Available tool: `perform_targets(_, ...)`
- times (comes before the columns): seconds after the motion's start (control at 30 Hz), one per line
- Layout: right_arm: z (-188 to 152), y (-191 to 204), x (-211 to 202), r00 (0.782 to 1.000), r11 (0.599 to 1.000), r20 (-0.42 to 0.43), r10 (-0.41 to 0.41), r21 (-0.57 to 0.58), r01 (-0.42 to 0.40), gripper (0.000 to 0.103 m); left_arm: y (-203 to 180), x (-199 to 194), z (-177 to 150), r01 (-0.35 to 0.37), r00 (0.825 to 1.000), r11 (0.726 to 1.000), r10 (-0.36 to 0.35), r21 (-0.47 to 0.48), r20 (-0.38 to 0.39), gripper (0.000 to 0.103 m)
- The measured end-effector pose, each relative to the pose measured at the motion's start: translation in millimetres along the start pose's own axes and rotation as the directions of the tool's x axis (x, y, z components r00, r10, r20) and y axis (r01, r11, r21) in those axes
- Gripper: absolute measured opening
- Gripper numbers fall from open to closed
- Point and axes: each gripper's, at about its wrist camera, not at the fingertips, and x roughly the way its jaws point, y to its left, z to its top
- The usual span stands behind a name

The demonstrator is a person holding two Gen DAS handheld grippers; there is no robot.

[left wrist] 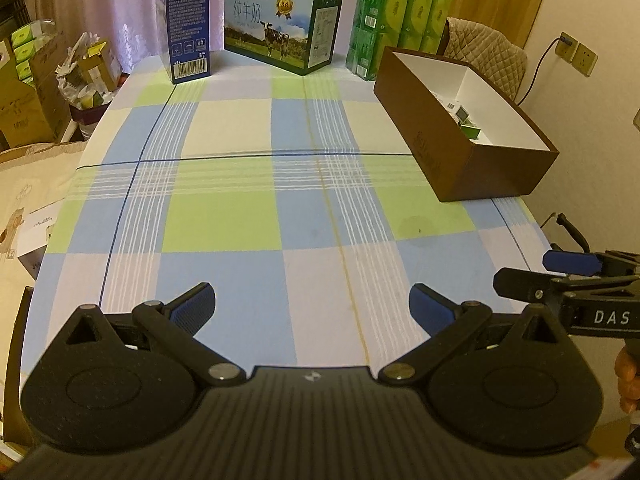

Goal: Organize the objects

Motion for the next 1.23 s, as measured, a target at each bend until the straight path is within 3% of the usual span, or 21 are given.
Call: perform_targets(1.23,-12,9,21,0.997,1.000,-0.073,0.012,-0.015,-0.013,0.085,7,6,-14,-0.023,0.999,0.999,0.022,-0.027,-0.038,0.102)
